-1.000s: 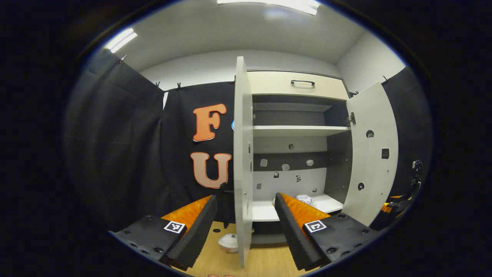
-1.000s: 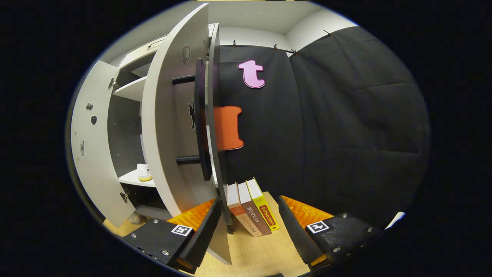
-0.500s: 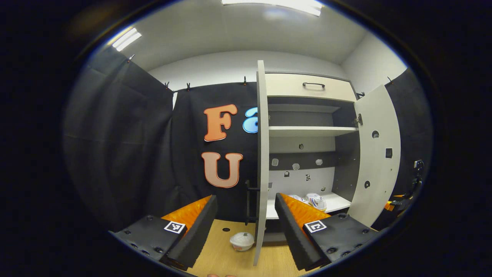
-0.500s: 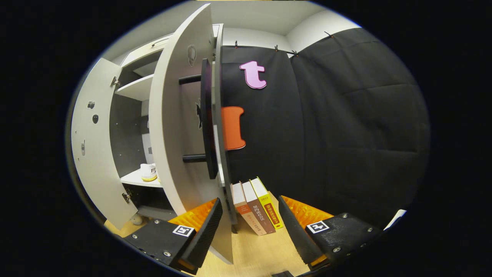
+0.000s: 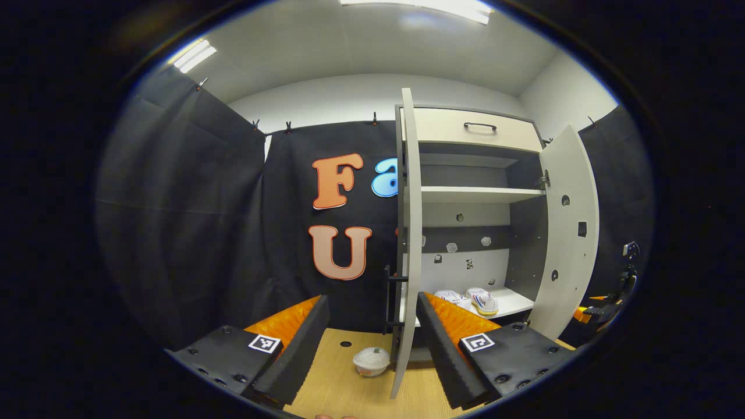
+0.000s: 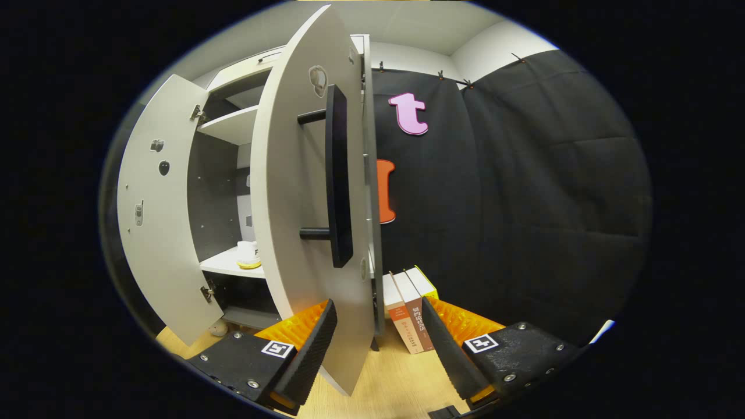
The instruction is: Grab one shoe with the right hand and put it into the shoe cabinet, grab the other shoe with the left hand and put it into the shoe cabinet; then close the right door with the right hand and the left door with the left hand.
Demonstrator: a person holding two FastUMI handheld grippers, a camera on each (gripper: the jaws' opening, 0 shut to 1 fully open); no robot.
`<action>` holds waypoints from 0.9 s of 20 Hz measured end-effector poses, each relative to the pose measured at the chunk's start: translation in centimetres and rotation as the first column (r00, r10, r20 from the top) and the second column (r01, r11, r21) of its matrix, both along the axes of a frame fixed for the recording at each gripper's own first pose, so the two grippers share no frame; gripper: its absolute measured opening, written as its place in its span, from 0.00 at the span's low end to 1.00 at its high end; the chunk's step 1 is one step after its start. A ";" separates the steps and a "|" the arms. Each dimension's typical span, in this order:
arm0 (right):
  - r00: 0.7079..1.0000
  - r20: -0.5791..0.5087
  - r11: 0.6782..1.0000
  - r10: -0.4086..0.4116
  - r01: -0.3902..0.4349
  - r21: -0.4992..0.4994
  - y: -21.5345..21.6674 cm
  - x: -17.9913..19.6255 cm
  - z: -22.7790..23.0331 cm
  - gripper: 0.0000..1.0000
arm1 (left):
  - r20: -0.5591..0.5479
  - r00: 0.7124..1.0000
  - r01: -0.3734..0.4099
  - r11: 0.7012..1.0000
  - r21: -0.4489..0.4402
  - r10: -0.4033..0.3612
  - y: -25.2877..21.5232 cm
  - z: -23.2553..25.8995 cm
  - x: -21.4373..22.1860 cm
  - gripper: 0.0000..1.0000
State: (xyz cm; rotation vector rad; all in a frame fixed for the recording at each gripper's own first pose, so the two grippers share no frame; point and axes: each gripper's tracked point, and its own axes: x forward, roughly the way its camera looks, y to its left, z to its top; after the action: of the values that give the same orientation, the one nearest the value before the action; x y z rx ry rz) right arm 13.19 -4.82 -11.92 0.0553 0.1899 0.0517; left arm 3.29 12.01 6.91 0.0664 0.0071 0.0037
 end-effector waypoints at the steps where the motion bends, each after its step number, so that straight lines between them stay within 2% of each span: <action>1: 1.000 0.001 1.000 0.016 -0.016 -0.003 0.8 0.1 0.0 0.91 | 0.000 1.000 -0.003 1.000 0.001 0.003 0.3 -0.1 -0.1 0.94; 5: 0.997 0.012 0.997 0.072 -0.072 -0.004 3.9 1.1 -0.1 0.91 | 0.009 1.000 -0.020 1.000 0.004 0.020 1.4 0.0 -0.3 0.94; 13: 0.991 0.009 0.991 0.133 -0.133 0.020 9.4 5.7 -0.8 0.92 | -0.013 0.998 -0.061 0.998 0.015 0.061 3.9 -1.1 -0.2 0.94; 18: 0.989 -0.004 0.989 0.149 -0.149 -0.015 13.5 8.8 -2.1 0.93 | -0.033 0.995 -0.091 0.996 0.018 0.092 5.6 -1.9 0.1 0.94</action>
State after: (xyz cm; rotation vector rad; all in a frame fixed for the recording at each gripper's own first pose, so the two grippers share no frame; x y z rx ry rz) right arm 21.98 8.69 -14.00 0.0263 0.1969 0.1989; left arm 3.38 17.62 5.04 0.0825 0.0436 0.0941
